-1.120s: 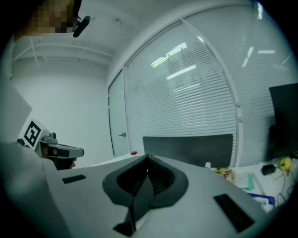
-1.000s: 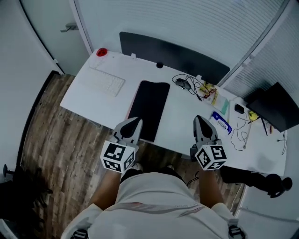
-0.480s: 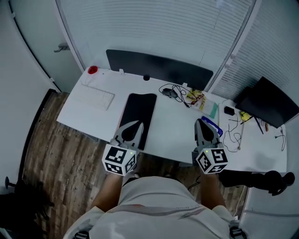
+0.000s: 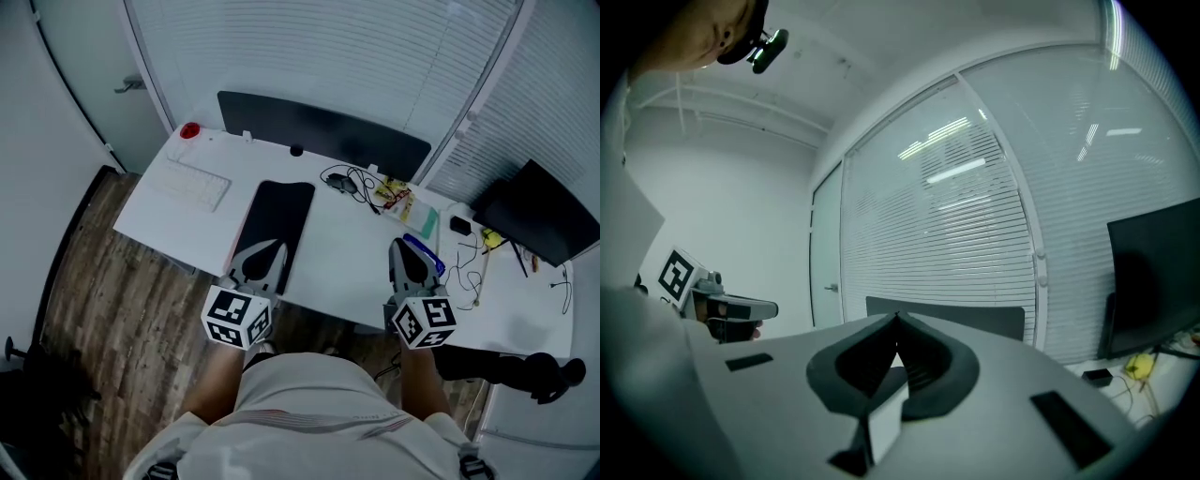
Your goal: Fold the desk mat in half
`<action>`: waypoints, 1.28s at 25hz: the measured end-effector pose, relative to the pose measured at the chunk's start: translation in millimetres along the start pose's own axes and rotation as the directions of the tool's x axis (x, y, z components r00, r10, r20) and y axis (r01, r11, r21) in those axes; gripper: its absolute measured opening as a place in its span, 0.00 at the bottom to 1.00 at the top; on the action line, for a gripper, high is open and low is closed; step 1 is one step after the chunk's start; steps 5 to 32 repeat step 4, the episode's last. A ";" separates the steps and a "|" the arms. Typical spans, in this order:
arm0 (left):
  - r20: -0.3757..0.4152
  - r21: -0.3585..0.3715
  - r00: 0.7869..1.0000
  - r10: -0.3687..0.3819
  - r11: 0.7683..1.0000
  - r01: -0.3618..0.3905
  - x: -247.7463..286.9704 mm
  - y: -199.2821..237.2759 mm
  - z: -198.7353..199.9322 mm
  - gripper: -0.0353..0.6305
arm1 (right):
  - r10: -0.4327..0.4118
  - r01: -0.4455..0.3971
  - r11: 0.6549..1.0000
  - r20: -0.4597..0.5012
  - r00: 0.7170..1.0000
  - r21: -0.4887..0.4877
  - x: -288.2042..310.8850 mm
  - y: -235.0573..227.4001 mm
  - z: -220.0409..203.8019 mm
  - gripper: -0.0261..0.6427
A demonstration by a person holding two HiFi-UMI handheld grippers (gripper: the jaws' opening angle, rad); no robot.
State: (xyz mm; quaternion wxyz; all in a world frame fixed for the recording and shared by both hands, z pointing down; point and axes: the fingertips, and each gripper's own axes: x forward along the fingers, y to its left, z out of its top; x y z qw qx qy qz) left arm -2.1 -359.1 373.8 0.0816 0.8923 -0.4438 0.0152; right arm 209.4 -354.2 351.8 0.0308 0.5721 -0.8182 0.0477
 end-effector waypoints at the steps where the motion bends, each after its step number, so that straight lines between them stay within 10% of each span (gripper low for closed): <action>1: -0.002 -0.002 1.000 -0.002 1.000 0.002 0.7 -1.3 -0.5 0.08 | 0.002 -0.002 1.000 -0.001 1.000 0.001 -0.2 -0.9 -0.6 0.11; 32: -0.008 0.005 1.000 -0.003 1.000 0.003 2.8 -5.6 -1.4 0.08 | 0.006 -0.006 1.000 -0.002 1.000 0.004 -1.4 -4.1 -1.6 0.12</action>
